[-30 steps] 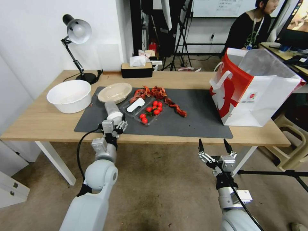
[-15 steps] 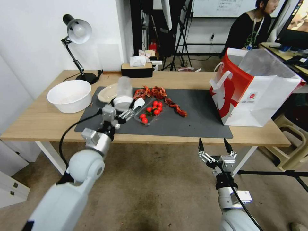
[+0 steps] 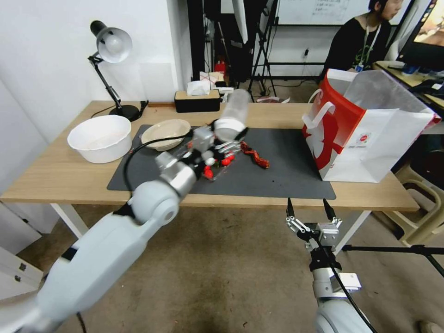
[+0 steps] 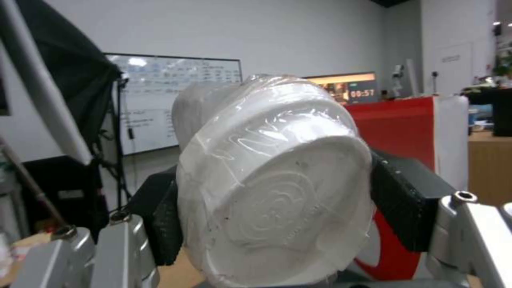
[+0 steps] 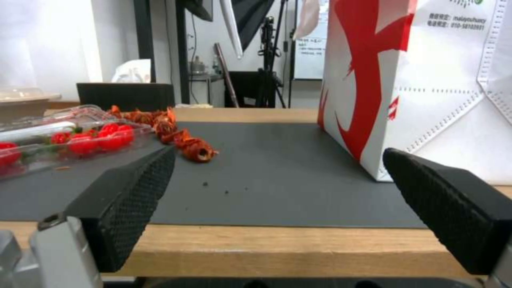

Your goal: Pick up the trash from the table and place it into the takeout bag.

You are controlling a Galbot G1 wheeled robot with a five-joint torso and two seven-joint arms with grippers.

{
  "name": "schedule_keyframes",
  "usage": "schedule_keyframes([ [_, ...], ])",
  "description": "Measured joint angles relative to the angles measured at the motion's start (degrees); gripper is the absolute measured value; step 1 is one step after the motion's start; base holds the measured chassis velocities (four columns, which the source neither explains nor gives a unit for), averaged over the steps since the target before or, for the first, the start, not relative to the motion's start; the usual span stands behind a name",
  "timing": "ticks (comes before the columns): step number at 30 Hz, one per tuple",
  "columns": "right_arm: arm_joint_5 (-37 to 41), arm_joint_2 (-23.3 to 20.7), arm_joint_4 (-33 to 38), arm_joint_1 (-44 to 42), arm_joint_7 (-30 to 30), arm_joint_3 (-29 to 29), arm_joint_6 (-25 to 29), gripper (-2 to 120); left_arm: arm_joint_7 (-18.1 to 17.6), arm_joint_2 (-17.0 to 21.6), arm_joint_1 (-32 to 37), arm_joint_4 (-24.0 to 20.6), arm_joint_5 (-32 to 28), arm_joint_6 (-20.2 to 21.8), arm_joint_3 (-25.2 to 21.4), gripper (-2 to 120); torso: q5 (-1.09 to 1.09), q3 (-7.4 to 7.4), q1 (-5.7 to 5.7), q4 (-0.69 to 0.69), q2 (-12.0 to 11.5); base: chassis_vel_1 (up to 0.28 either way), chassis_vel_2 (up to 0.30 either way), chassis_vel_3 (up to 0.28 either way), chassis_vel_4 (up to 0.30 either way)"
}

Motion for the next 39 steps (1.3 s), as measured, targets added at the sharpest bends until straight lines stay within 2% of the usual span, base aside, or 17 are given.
schedule_keyframes([
  [3, -0.16, 0.15, -0.15, 0.06, 0.05, 0.09, -0.02, 98, -0.2, -1.36, -3.24, 1.91, -0.82, 0.02, 2.19, 71, 0.0, 0.0, 0.0, 0.01, 0.0, 0.0, 0.0, 0.0, 0.0],
  [4, -0.31, 0.27, -0.32, 0.19, 0.08, 0.13, -0.04, 99, -0.42, -3.26, -6.99, 4.41, -1.99, 0.02, 5.11, 71, 0.0, -0.01, 0.0, 0.0, 0.0, 0.0, 0.0, 0.0, 0.0],
  [6, -0.37, 0.31, -0.41, 0.27, 0.09, 0.13, -0.08, 99, -0.53, -3.98, -8.26, 5.53, -2.37, 0.02, 6.01, 71, -0.01, -0.01, 0.0, -0.01, 0.0, 0.0, 0.0, 0.0, 0.0],
  [8, -0.58, 0.46, -0.8, 0.68, 0.11, 0.12, -0.14, 100, -0.69, -6.94, -12.4, 9.17, -3.86, 0.04, 9.09, 71, 0.0, 0.0, 0.0, 0.01, 0.0, 0.0, 0.0, 0.0, 0.0],
  [10, -0.62, 0.51, -0.9, 0.78, 0.11, 0.12, -0.15, 100, -0.73, -7.62, -13.11, 9.8, -4.16, 0.03, 9.57, 71, 0.0, -0.01, 0.01, 0.01, 0.0, 0.0, 0.0, 0.0, 0.0],
  [13, -0.86, 0.82, -1.44, 1.33, 0.13, -0.02, -0.19, 100, -1.06, -12.68, -18.14, 14.61, -6.58, 0.09, 12.71, 71, 0.01, -0.01, 0.0, 0.0, -0.01, 0.0, 0.0, 0.0, 0.0],
  [21, -0.96, 0.73, -1.89, 1.8, 0.22, -0.1, -0.24, 100, -1.04, -18.51, -24.18, 20.05, -8.53, -0.45, 16.57, 71, 0.0, -0.01, 0.01, 0.0, -0.01, 0.0, 0.0, 0.0, 0.0],
  [32, -0.9, 0.37, -1.99, 2.27, 0.42, -0.17, -0.35, 100, -0.91, -24.98, -29.98, 26.49, -11.85, -0.9, 19.07, 71, 0.0, -0.01, 0.0, 0.0, -0.01, 0.0, 0.0, 0.0, 0.0],
  [39, -0.83, 0.29, -1.77, 2.28, 0.66, -0.1, -0.4, 100, -0.55, -29.78, -33.42, 33.11, -13.49, -1.22, 20.97, 71, 0.0, -0.01, 0.0, 0.0, -0.01, 0.0, 0.0, 0.0, 0.0],
])
